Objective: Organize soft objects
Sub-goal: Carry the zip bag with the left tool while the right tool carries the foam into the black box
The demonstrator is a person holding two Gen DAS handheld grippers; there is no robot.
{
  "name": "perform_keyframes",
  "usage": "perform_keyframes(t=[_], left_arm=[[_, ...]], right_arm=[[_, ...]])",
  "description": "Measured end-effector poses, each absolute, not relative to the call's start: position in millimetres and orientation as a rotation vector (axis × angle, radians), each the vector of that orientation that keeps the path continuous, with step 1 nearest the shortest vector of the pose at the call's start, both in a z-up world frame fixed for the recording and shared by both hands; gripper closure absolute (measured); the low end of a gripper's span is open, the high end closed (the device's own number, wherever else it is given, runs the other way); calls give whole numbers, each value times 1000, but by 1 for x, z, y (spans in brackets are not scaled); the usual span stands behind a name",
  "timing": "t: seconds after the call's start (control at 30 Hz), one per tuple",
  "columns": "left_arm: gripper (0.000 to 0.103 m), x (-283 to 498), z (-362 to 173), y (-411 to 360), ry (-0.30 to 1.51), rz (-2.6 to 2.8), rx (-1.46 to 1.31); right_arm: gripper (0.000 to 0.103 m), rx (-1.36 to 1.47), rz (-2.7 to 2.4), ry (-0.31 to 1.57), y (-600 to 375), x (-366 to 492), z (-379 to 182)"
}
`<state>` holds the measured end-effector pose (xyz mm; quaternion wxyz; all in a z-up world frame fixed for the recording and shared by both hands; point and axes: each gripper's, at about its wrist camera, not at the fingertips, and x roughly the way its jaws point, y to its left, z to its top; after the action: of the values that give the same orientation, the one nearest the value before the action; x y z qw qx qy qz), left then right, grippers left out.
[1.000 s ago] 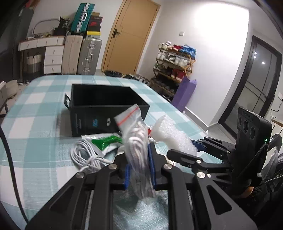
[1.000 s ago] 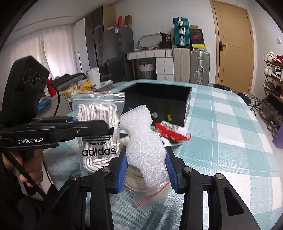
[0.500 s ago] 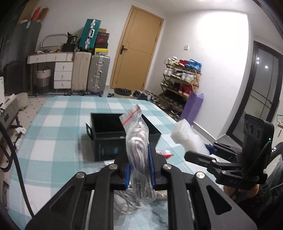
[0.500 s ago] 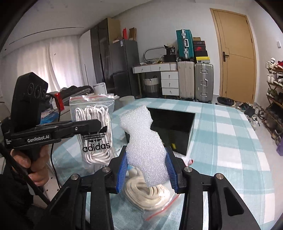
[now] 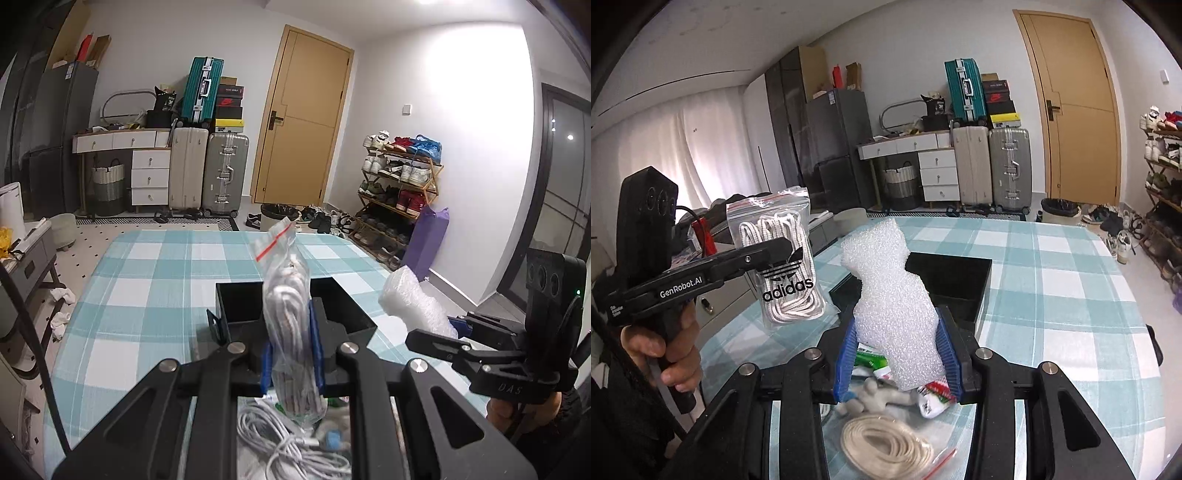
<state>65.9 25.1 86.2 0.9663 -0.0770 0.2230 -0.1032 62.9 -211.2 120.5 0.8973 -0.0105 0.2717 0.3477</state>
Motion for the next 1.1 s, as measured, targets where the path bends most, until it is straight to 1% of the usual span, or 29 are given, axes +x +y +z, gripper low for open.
perform_keyframes(t=[0.67, 1.1], left_arm=[[88, 133, 85, 31, 465, -158, -166], [88, 159, 63, 13, 522, -152, -84]], right_arm=[[62, -31, 683, 639, -185, 131, 106], [62, -81, 684, 675, -167, 157, 92]])
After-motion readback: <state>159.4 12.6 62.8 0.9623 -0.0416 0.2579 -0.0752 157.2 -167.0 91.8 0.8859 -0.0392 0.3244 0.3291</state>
